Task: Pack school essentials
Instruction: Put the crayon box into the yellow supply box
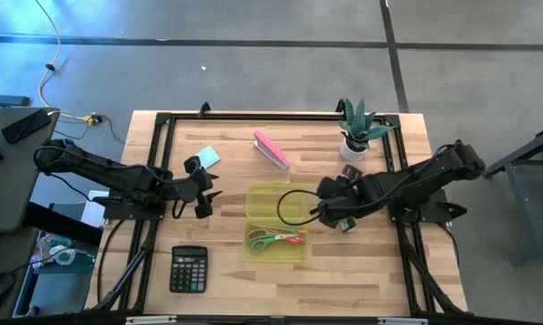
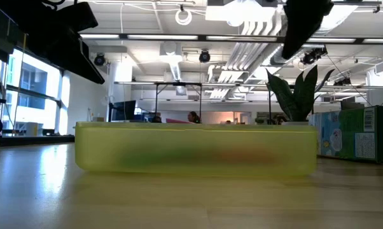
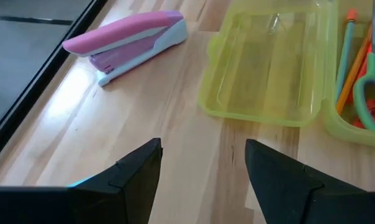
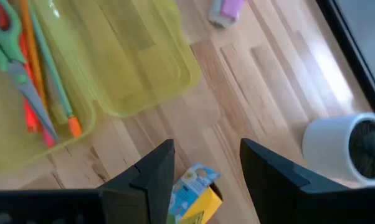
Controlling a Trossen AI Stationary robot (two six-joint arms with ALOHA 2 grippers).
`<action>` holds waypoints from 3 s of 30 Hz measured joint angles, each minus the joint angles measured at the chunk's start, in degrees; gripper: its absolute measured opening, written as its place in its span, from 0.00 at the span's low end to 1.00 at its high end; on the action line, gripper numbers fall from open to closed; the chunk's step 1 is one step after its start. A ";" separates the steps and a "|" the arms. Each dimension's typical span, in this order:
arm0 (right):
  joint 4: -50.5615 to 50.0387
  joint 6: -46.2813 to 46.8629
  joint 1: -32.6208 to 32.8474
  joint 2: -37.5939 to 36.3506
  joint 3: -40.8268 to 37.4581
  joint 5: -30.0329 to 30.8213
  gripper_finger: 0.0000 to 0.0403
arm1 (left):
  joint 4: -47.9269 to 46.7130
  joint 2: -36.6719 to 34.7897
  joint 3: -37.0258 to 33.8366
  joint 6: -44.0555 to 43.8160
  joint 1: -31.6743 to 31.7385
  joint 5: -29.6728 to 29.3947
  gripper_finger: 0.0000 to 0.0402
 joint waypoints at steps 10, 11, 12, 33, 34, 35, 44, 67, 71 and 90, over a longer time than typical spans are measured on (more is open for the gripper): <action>12.43 5.61 -0.17 -12.78 -15.68 0.44 0.43 | -1.43 0.02 0.00 0.00 0.80 1.59 0.64; 12.76 7.30 -0.17 -13.90 -16.84 0.36 0.43 | -1.70 0.02 0.00 -0.02 1.24 1.64 0.66; 12.74 9.06 -0.17 -14.87 -17.95 -0.01 0.43 | -2.01 0.04 0.00 0.00 1.76 1.66 0.69; 8.76 23.31 -0.17 -17.31 -23.85 -11.54 0.61 | -2.60 0.02 0.02 -2.60 18.92 10.40 0.93; 8.91 23.31 -0.17 -17.29 -23.85 -11.66 0.61 | -2.60 0.02 0.02 -2.60 19.23 11.29 0.93; 9.06 23.34 -0.17 -17.17 -23.85 -11.76 0.61 | -2.60 0.02 0.02 -2.60 19.36 11.86 0.93; 14.36 27.77 -0.15 -17.03 -29.20 -12.75 0.61 | -2.60 0.02 0.04 -2.58 19.45 13.36 0.93; 28.57 29.31 -0.13 -17.03 -38.08 -18.07 0.40 | -2.56 0.02 0.07 -2.58 19.43 13.34 0.93; 28.54 29.22 -0.13 -17.03 -38.08 -18.08 0.31 | -2.56 0.02 0.07 -2.58 19.43 13.33 0.93; 33.62 25.11 2.45 -16.98 -35.18 -16.06 0.18 | -2.55 0.02 0.07 -2.58 19.41 13.33 0.93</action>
